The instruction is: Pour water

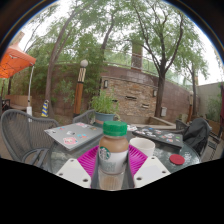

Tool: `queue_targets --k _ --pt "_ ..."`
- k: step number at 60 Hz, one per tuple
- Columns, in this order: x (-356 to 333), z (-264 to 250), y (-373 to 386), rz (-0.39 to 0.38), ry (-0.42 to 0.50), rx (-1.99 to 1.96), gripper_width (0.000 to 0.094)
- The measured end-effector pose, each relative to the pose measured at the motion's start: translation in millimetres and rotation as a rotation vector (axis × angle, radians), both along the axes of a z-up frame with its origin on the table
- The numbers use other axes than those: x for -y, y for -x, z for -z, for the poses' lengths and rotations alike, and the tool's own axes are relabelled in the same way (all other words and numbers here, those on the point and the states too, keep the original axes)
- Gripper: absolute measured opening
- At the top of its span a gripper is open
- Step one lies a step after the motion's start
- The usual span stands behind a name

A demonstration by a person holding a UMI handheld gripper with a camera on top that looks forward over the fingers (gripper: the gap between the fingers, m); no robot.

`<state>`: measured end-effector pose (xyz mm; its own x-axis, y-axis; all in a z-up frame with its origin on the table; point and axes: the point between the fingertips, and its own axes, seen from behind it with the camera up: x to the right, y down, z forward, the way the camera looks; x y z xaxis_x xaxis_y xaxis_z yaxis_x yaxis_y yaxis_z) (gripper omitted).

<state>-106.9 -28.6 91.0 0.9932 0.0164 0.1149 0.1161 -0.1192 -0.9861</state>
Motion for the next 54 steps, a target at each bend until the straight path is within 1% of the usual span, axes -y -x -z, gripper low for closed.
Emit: queue_targets --k 1,3,4,6,7,8,9,11,13,16,18,23,26,27,30,31,32,35,36,37,40,42,45,46,49,50,52,54 --pt "-2 -1 2 -0.008 0.001 0.009 0.0408" --pt "-3 3 7 -0.024 0.008 0.015 0.04" --pt "-4 4 2 -0.038 0.012 0.016 0.0365" --pt "-8 5 6 -0.048 0.031 0.019 0.0361" --pt "-11 1 10 -0.063 0.044 0.014 0.0324" --pt "-13 -1 15 -0.081 0.058 0.002 0.0323" --pt "-12 9 20 -0.096 0.066 -0.014 0.0324" --pt "-14 4 36 -0.132 0.1 -0.067 0.0323" --pt "-17 -3 46 -0.167 0.115 -0.113 0.0324" --pt "-23 -9 57 -0.203 0.107 -0.19 0.0325" --pt "-28 -22 62 -0.213 0.104 -0.272 0.0324" --pt "-43 -57 73 -0.253 0.101 -0.6 0.0324" --pt "-52 -81 73 -0.238 0.118 -0.841 0.0323" --pt "-57 -76 70 -0.247 0.12 -0.928 0.0323" --pt "-66 -82 55 -0.236 0.121 -1.192 0.0322" --pt "-67 -90 52 -0.219 0.124 -1.286 0.0322" --pt "-67 -77 50 -0.242 0.114 -1.343 0.0322" --pt "-72 -76 34 -0.246 0.137 -1.59 0.0321" --pt "-76 -90 32 -0.211 0.148 -1.698 0.0321" --pt "-79 -76 28 -0.224 0.145 -1.722 0.0322" --pt "-81 -69 13 -0.198 0.161 -1.882 0.0322" --pt "-90 -73 9 -0.18 0.162 -1.973 0.0321" --pt "-91 -69 1 -0.185 0.158 -2.074 0.032" --pt "-90 -80 -8 -0.154 0.165 -2.145 0.032" --pt "-95 -69 -12 -0.172 0.162 -2.229 0.0321" --pt "-96 -68 -14 -0.168 0.163 -2.263 0.032" --pt "-97 -76 -13 -0.136 0.165 -2.321 0.0321" --pt "-94 -76 -16 -0.137 0.16 -2.366 0.0322"
